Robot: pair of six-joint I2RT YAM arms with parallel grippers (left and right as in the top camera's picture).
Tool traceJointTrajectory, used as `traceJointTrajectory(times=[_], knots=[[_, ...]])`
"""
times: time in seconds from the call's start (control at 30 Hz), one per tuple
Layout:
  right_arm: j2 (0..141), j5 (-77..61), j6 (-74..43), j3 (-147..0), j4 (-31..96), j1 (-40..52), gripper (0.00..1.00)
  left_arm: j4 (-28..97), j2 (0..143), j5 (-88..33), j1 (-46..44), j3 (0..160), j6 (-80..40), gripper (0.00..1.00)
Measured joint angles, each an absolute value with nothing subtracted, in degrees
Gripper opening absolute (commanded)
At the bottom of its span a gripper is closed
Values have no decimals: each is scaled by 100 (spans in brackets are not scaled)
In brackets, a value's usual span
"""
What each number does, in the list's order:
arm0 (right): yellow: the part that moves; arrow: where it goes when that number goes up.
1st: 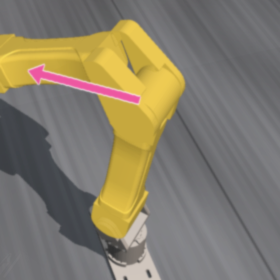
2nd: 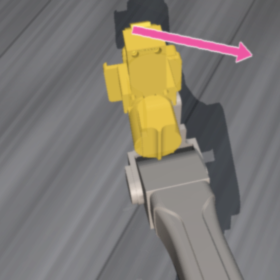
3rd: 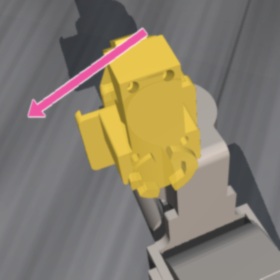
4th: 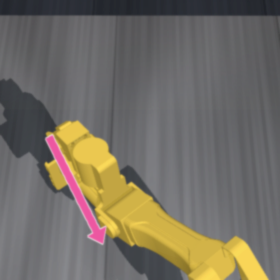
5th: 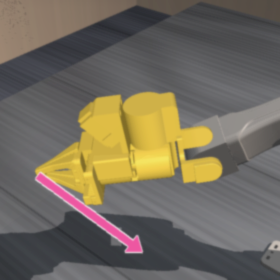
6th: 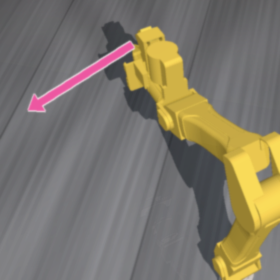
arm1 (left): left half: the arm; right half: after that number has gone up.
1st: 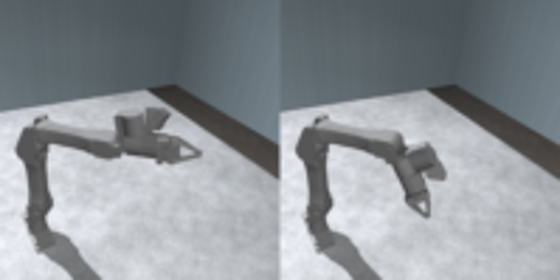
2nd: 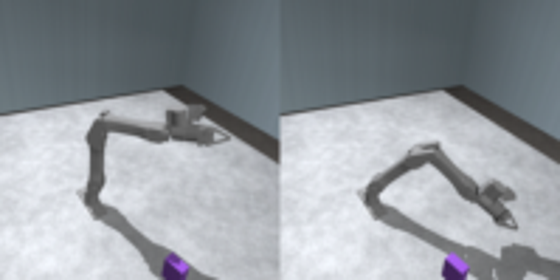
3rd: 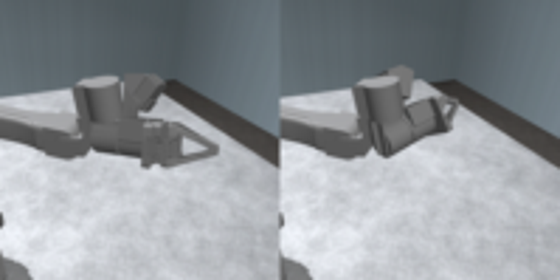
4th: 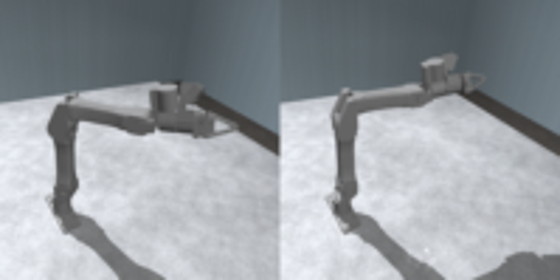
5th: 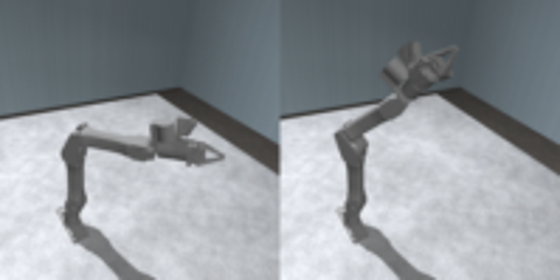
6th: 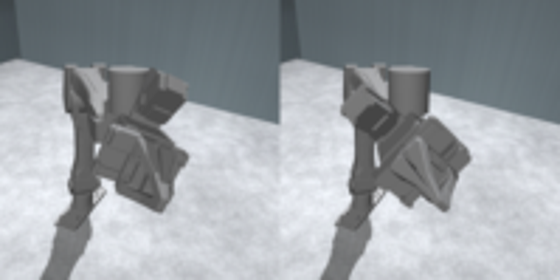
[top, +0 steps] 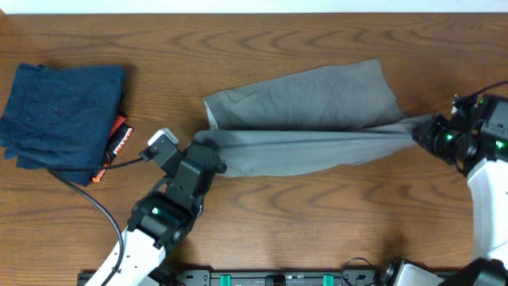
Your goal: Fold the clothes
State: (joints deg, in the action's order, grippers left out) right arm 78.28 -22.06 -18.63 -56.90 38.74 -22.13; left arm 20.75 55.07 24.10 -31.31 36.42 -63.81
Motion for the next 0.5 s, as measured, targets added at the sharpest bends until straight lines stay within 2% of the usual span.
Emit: traceJointTrajectory(times=[0.27,0.5], knots=[[8602,-2241,-1975,-6233,3389,-1857,1,663,6445,2180,-2515,3656,-6034,6],[9454,-2102,-2307,-6281,1966,-1404,4,-937,7760,2252,-2196,3680,-5754,6]])
